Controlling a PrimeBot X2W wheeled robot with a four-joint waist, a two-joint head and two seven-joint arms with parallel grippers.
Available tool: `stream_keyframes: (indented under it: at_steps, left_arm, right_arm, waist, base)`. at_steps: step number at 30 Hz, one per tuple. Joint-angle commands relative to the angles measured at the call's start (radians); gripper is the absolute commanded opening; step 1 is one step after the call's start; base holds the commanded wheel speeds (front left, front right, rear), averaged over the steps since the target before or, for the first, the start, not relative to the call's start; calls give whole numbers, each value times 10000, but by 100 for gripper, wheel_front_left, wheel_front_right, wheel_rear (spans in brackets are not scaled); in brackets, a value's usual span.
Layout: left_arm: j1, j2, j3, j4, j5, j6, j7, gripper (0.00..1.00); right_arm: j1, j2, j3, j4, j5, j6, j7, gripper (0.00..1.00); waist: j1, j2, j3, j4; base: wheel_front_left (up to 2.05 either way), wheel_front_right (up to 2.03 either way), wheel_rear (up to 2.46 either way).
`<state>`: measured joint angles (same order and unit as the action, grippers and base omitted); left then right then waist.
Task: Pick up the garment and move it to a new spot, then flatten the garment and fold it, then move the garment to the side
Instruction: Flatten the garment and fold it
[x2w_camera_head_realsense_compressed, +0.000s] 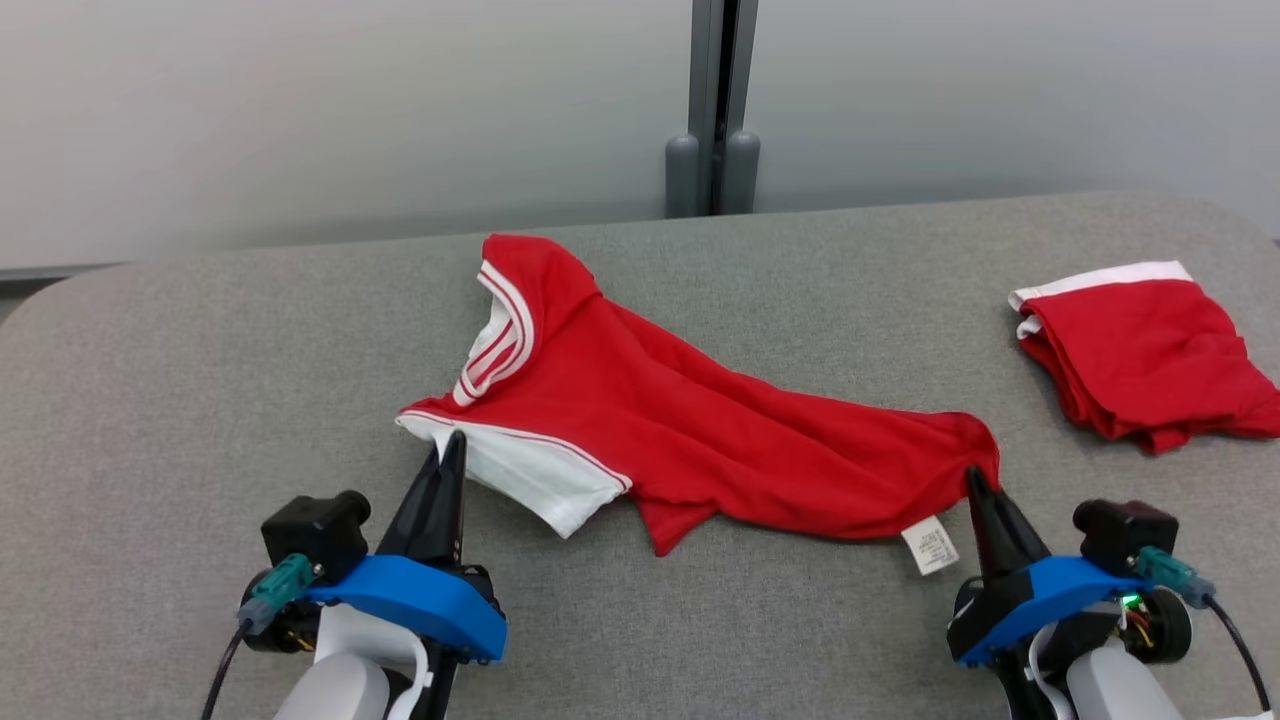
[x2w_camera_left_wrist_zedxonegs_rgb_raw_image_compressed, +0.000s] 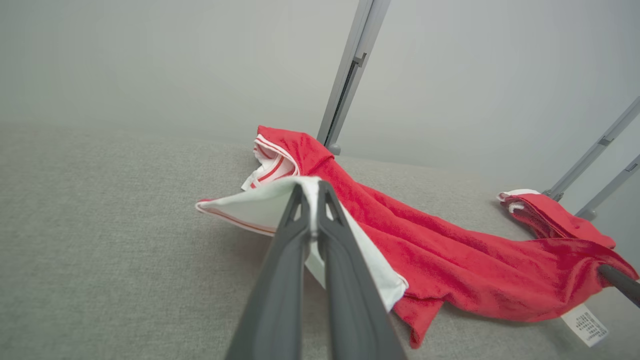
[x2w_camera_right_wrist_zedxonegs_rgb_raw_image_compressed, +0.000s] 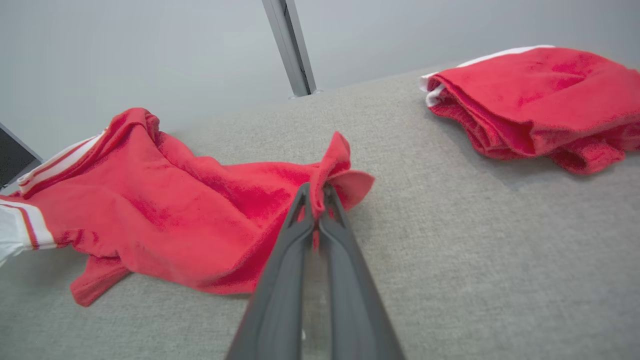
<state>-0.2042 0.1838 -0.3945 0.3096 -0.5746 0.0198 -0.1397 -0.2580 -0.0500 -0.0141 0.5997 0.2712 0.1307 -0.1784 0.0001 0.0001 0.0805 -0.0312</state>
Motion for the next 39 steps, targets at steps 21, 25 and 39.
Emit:
stream_keyframes:
  at_steps: [21,25,39]
  left_arm:
    - [-2068,2098,1601,-8470,-307,564,2514,0]
    - [-3203,2496,1778,-8886,-247,516,3292,0]
    - [-6469,2647,1176,-6391,-329,-368,4209,0]
  right_arm:
    - [77,-13,-761,-9080,316,0,1895,0]
    - [-175,-10,-983,-10618,33,0,2547,0]
    - [-2172,-7,-992,-10046,-59,0,3933,0]
  waist:
    - [-1,-1,-896,39]
    - [-1,-1,-694,-27]
    - [-1,-1,1330,-135]
  base:
    - [0,0,0]
    - [0,0,0]
    - [0,0,0]
